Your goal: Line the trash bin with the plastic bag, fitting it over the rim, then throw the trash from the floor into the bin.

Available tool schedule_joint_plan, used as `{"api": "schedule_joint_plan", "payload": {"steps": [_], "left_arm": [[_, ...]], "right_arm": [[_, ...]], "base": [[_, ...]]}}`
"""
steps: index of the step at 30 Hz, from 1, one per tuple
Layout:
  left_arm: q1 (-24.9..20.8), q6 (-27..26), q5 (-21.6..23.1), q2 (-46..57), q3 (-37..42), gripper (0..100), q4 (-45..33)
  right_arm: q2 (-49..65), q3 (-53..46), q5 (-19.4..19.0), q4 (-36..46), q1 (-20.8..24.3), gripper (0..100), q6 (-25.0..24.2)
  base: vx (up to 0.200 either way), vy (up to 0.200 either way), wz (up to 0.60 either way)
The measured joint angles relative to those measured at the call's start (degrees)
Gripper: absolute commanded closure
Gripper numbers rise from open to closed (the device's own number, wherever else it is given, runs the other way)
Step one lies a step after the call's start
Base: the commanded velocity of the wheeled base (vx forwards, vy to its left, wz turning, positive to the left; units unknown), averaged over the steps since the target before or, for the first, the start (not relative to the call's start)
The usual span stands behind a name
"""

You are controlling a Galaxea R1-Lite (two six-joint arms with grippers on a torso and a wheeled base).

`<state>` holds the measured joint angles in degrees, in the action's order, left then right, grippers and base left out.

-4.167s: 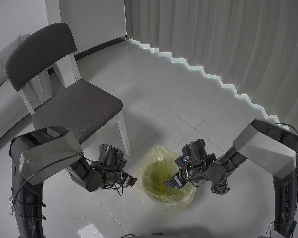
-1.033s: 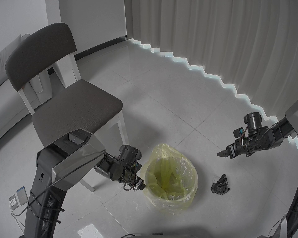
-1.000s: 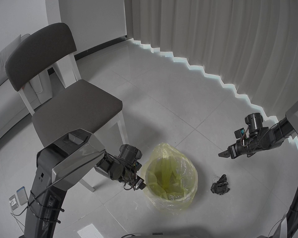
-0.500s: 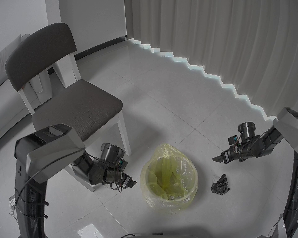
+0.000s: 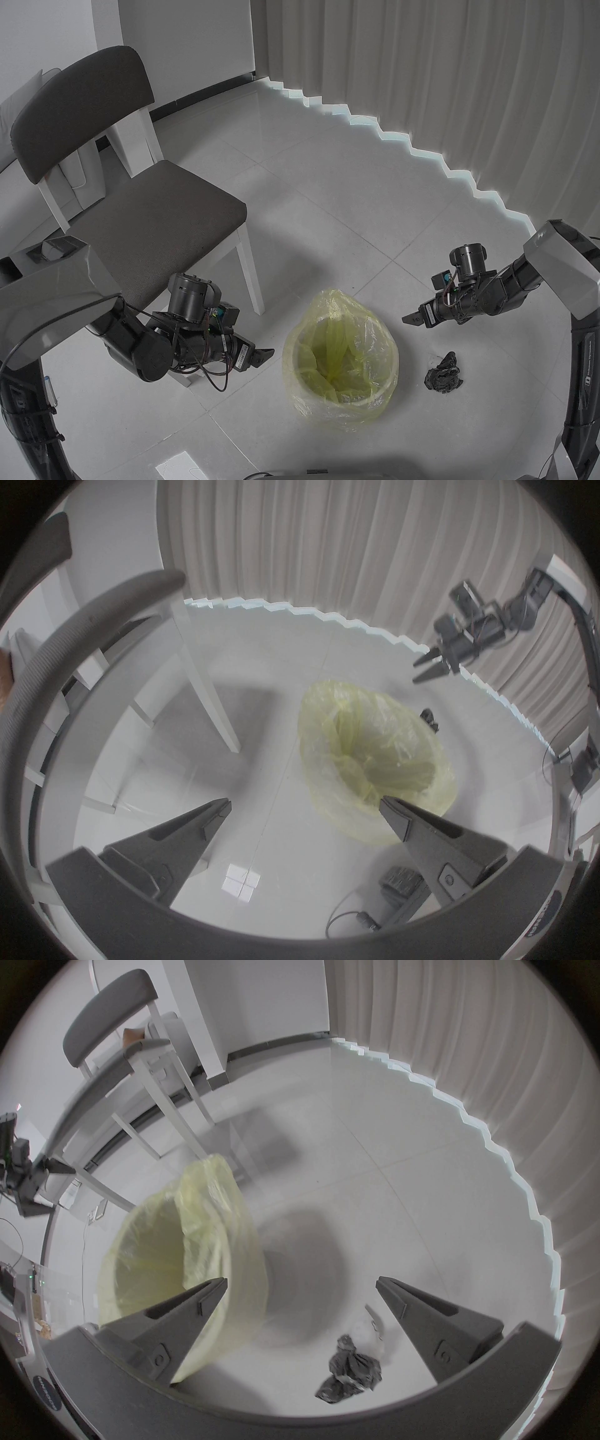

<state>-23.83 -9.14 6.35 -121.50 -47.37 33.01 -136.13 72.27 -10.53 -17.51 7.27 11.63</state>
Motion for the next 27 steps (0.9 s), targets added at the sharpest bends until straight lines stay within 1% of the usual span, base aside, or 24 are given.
{"api": "schedule_joint_plan", "payload": {"steps": [5,8,11,13,17,20,23,27], "left_arm": [[0.29,1.71,0.87,1.77,1.60,0,4.32],[0.41,2.72,0.84,1.91,2.15,0,8.12],[0.51,5.29,0.54,1.63,2.50,0,12.17],[0.51,6.35,0.38,1.35,2.80,0,13.57],[0.52,6.66,0.24,0.94,3.35,0,14.28],[0.55,6.79,0.34,0.69,3.69,0,14.84],[0.55,6.85,0.71,0.48,4.33,0,18.12],[0.46,6.83,0.95,-0.09,5.40,0,21.43]], "right_arm": [[-0.26,-2.39,0.00,0.46,-3.11,0,2.51],[-0.41,-3.34,0.02,0.60,-4.40,0,3.32],[-0.67,-3.77,0.22,0.65,-5.58,0,4.40],[-1.29,-3.78,0.50,0.62,-6.52,0,5.39],[-3.39,-2.95,1.45,0.65,-7.84,0,6.77],[-5.05,-1.87,3.01,0.62,-8.34,0,7.44],[-6.78,-0.44,4.24,0.67,-8.75,0,7.88],[-7.94,1.93,4.60,2.32,-8.94,0,8.05]], "base": [[-0.200,0.000,0.00],[0.000,0.000,0.00],[0.000,0.000,0.00],[0.000,0.000,0.00],[0.000,0.000,0.00],[0.000,0.000,0.00],[0.000,0.000,0.00],[-0.200,0.000,0.00]]}}
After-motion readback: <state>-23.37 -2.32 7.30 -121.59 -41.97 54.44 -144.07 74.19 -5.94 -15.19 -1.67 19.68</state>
